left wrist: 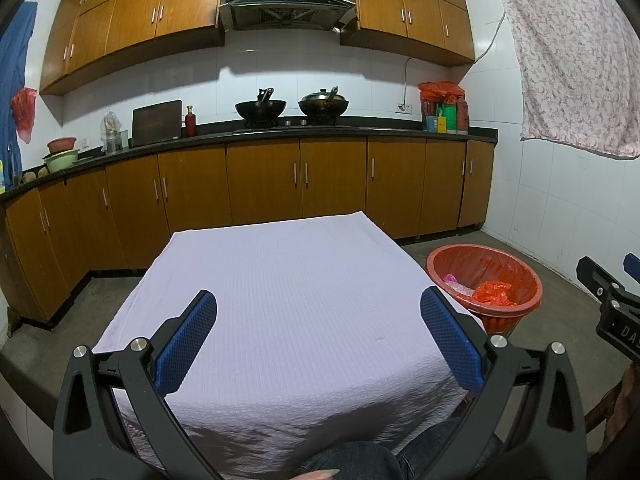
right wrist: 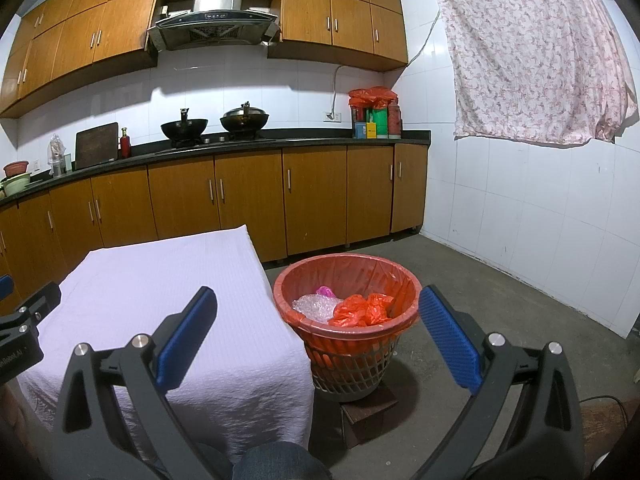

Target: Collect trash

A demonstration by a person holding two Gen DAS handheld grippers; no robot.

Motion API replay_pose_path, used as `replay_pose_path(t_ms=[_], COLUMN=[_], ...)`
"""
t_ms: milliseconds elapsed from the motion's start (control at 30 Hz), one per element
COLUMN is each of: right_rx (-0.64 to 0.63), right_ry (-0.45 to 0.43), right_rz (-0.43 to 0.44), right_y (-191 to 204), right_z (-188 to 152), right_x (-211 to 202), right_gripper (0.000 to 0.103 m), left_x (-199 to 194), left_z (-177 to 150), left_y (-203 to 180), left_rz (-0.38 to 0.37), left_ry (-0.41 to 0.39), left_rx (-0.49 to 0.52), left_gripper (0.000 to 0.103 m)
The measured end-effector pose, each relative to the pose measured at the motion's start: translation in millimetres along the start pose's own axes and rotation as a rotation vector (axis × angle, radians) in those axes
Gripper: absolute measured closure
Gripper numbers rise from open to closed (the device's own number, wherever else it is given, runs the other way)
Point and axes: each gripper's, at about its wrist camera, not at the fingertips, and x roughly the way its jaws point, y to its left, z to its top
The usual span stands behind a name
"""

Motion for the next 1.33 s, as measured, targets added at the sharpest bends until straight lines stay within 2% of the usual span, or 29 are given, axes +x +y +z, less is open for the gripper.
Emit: replay_pose_path(t_ms=[1333], right_rx=[0.005], right_ry=[0.004], right_rz=[-0.002], right_y=[-1.8], right_z=[-0.9], right_x=[-1.2], right_gripper=[0.004], left_x=[2.8], left_z=[-2.6], left_y=[1.7], left_rz=[-0.009], left_ry=[0.019], left_rx=[-0.014], left_gripper=[0.002])
